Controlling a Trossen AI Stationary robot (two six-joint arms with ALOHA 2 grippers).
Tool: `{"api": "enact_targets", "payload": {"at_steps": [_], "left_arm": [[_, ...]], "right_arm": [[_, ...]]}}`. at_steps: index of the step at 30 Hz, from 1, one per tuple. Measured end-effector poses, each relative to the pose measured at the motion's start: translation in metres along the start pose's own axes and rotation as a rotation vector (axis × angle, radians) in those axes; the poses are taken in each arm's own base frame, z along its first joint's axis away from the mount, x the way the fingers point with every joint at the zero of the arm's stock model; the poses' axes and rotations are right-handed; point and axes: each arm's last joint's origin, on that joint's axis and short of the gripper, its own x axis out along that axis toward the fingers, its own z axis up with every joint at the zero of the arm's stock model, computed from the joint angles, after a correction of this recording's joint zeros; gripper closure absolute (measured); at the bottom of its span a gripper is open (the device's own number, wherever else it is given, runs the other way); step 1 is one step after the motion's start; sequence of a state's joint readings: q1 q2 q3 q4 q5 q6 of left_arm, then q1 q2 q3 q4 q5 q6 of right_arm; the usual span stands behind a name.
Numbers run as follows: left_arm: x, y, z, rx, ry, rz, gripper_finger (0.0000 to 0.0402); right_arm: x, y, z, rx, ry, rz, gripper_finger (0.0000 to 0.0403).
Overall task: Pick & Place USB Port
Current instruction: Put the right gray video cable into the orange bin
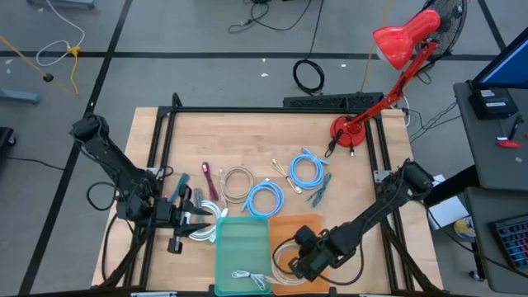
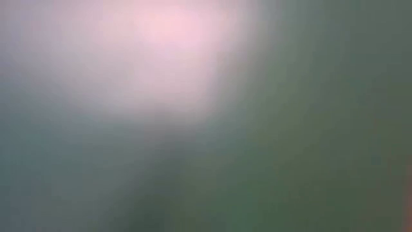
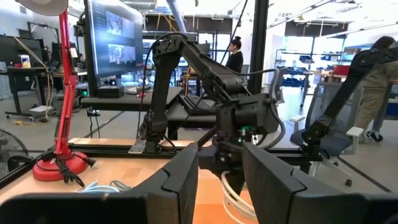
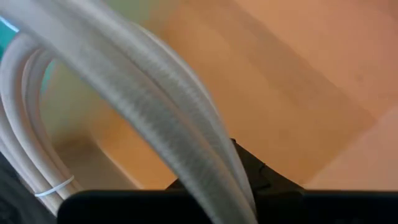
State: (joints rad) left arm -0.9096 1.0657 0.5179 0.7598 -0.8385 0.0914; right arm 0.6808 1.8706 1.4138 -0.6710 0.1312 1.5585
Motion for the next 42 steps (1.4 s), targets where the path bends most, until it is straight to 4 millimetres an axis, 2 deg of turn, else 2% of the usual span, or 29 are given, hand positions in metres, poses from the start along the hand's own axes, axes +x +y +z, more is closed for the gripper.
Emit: {"api": "enact_targets", "payload": {"at_steps": [6, 16, 32, 42], "left_arm": [[0.0, 0.0, 0.0, 0.0, 0.0, 0.0, 0.0275], [0.0, 0.0, 0.0, 0.0, 0.001, -0.002, 0.0275], [0.0, 0.0, 0.0, 0.001, 0.001, -0.004, 0.0275], [0.0, 0.0, 0.0, 0.001, 0.001, -0.003, 0.0275]], "right_arm": [[-0.003, -0.002, -0.01, 0.021, -0.041, -0.014, 0.0402], [-0.006, -0.006, -0.024, 0.062, -0.01, -0.042, 0.0402], [0.021, -0.03, -0.025, 0.11, 0.045, -0.068, 0.0402], [0.025, -0.032, -0.016, 0.092, 0.04, -0.075, 0.0402]]}}
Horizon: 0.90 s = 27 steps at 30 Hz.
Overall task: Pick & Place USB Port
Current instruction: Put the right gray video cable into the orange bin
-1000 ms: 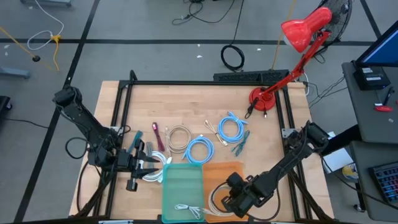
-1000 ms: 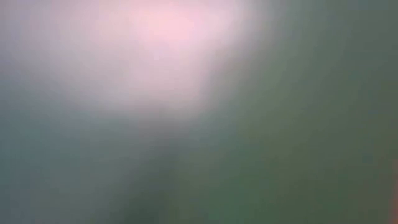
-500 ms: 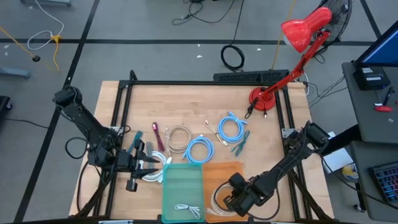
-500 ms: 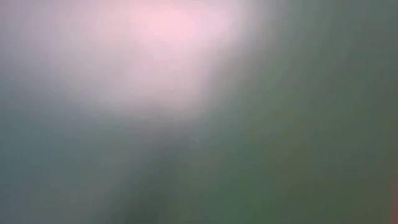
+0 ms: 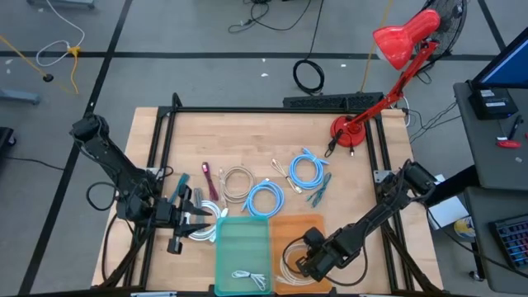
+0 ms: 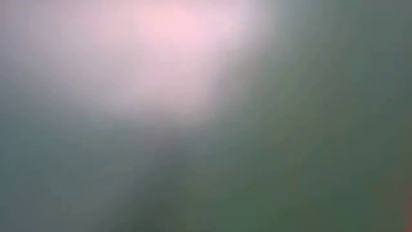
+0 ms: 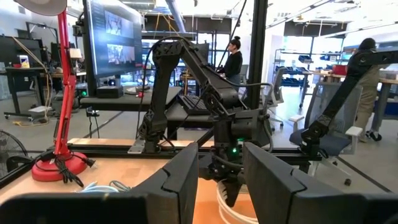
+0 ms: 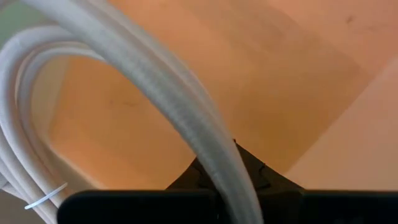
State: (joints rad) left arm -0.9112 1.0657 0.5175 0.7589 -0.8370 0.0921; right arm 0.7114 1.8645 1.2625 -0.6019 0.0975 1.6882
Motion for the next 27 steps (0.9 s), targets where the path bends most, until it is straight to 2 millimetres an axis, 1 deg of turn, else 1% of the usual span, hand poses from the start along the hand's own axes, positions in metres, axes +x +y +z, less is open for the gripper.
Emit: {"api": "enact_targets", "payload": {"at_steps": [5, 12, 20, 27], "left_arm": [[-0.0001, -0.0001, 0.0, 0.0, 0.0, 0.0, 0.0275], [-0.0001, -0.0001, 0.0, 0.0, 0.0, -0.001, 0.0275], [-0.0001, -0.0001, -0.0001, 0.0, 0.001, -0.001, 0.0275], [-0.0002, -0.0002, -0.0001, -0.001, 0.001, -0.001, 0.0275]], "right_arm": [[0.0005, -0.0001, 0.004, 0.004, -0.002, -0.006, 0.0397], [0.0005, -0.0011, 0.0045, 0.008, -0.006, -0.017, 0.0393], [0.0005, -0.0022, 0.002, 0.003, 0.064, -0.032, 0.0391], [0.0005, -0.004, 0.0021, -0.013, 0.066, -0.05, 0.039]]}}
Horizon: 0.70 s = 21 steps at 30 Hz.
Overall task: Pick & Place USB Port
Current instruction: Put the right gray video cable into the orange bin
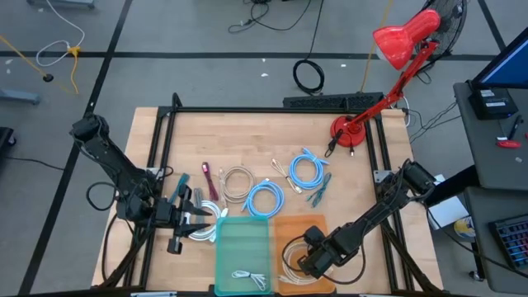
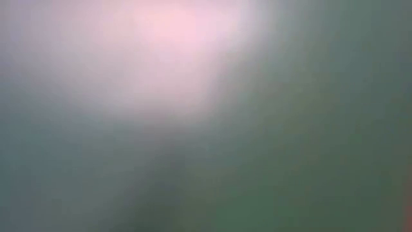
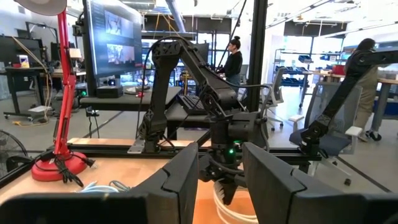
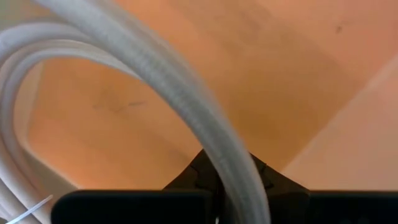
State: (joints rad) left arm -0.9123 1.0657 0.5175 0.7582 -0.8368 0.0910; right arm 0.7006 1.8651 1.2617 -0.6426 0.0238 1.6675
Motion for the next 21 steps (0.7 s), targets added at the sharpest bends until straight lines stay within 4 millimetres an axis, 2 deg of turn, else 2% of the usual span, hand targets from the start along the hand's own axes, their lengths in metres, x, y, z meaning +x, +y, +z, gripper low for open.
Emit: {"api": "enact_targets", "payload": {"at_steps": [9, 21], "left_arm": [[0.0, 0.0, 0.0, -0.001, 0.0, -0.001, 0.0275], [0.0, 0.0, -0.001, 0.001, 0.004, -0.001, 0.0275]], "right_arm": [[0.0, 0.001, 0.005, -0.06, -0.003, 0.008, 0.039], [0.0, 0.011, 0.006, -0.134, -0.009, 0.107, 0.0389]]}}
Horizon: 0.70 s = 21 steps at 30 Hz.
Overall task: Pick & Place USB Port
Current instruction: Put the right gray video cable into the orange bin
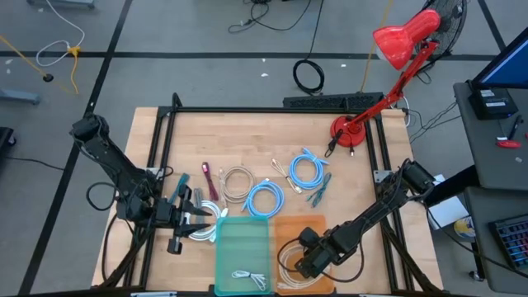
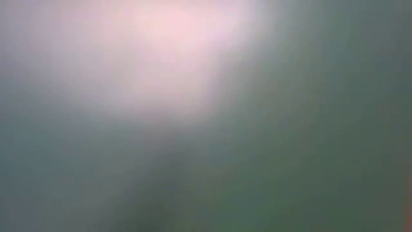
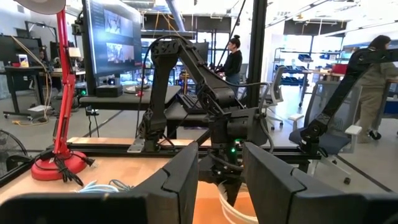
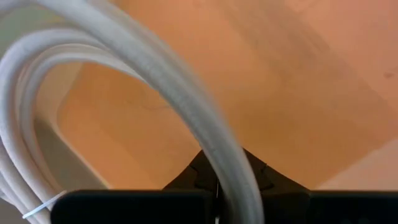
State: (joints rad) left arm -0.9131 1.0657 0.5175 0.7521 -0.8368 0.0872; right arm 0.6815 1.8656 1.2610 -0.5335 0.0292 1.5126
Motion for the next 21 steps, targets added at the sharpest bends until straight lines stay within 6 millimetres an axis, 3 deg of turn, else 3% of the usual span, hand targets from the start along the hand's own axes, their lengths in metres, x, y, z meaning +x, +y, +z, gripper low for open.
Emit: {"api": "enact_targets", "payload": {"at_steps": [7, 21], "left_arm": [[0.0, 0.0, 0.0, -0.004, 0.0, 0.0, 0.0275], [0.0, 0.0, 0.0, -0.006, 0.001, 0.0, 0.0275]], "right_arm": [[0.0, -0.002, 0.0, 0.027, 0.0, -0.025, 0.0369], [-0.001, -0.011, 0.007, 0.031, -0.029, -0.115, 0.0232]]}}
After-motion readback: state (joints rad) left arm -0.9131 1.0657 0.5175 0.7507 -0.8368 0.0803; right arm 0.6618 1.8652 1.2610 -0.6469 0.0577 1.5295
